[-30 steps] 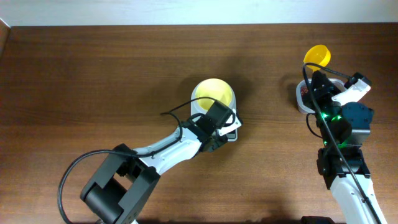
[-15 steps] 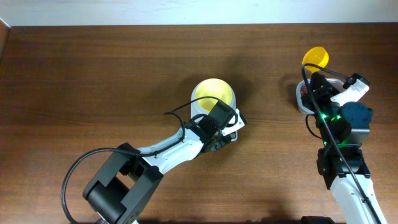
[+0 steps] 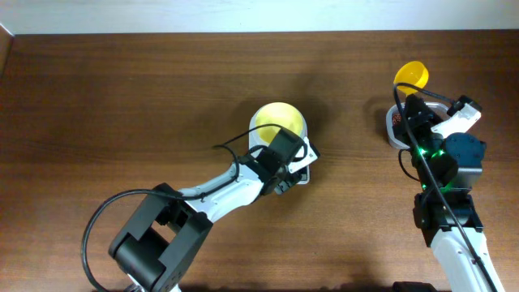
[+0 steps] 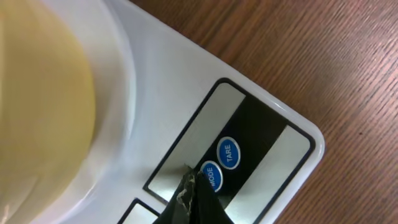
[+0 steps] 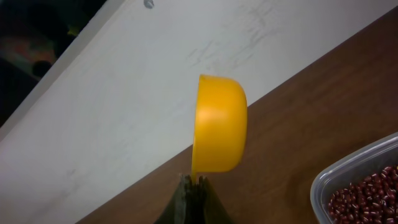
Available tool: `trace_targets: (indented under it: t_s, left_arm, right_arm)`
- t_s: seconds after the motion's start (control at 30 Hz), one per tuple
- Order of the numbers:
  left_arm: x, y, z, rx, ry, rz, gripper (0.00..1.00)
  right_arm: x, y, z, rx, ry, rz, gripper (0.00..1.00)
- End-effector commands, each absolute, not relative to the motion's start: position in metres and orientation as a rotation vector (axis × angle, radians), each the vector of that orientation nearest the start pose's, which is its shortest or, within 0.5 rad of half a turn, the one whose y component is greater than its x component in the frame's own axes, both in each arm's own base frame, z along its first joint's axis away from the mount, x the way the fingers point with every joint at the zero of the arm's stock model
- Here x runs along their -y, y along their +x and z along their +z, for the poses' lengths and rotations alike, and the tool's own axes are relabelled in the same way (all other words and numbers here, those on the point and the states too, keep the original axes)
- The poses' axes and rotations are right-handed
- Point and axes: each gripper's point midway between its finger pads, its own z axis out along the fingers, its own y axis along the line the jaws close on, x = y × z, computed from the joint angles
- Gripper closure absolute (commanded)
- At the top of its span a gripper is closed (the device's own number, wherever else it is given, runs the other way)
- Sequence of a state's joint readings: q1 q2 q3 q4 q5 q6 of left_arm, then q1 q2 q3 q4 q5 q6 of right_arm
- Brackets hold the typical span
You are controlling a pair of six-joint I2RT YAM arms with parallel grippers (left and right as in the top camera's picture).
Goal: Scoop item into bowl and weigh 50g on scale
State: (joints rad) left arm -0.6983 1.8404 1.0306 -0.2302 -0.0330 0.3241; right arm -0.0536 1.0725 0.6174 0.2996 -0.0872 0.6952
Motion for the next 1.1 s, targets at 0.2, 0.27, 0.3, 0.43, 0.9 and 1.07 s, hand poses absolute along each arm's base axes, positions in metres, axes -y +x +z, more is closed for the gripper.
trace_targets:
  t_s: [0.2, 0.27, 0.3, 0.43, 0.9, 1.07]
  left_arm:
    - [0.256, 0.319, -0.005, -2.41, 1.259, -0.09, 1.0]
    - [0.256, 0.319, -0.005, -2.41, 1.258, -0.089, 1.0]
    - [0.256, 0.319, -0.005, -2.41, 1.256, -0.084, 1.0]
    - [0.255, 0.32, -0.005, -2.41, 1.255, -0.084, 1.0]
    - [0.263, 0.335, 0.04, -2.335, 1.145, -0.095, 1.0]
    - [0.267, 0.328, 0.088, -2.26, 1.115, -0.174, 1.0]
  right_arm:
    - [0.007, 0.385, 0.266, -1.637, 0.56, 0.545, 0.96]
    - [0.007, 0.385, 0.265, -1.637, 0.561, 0.545, 0.96]
    - [0.007, 0.385, 0.266, -1.637, 0.56, 0.545, 0.96]
    - [0.007, 0.385, 0.265, -1.637, 0.56, 0.545, 0.96]
    - [0.006, 0.385, 0.266, -1.637, 0.558, 0.548, 0.96]
    - [0.006, 0.385, 0.267, -1.63, 0.555, 0.549, 0.96]
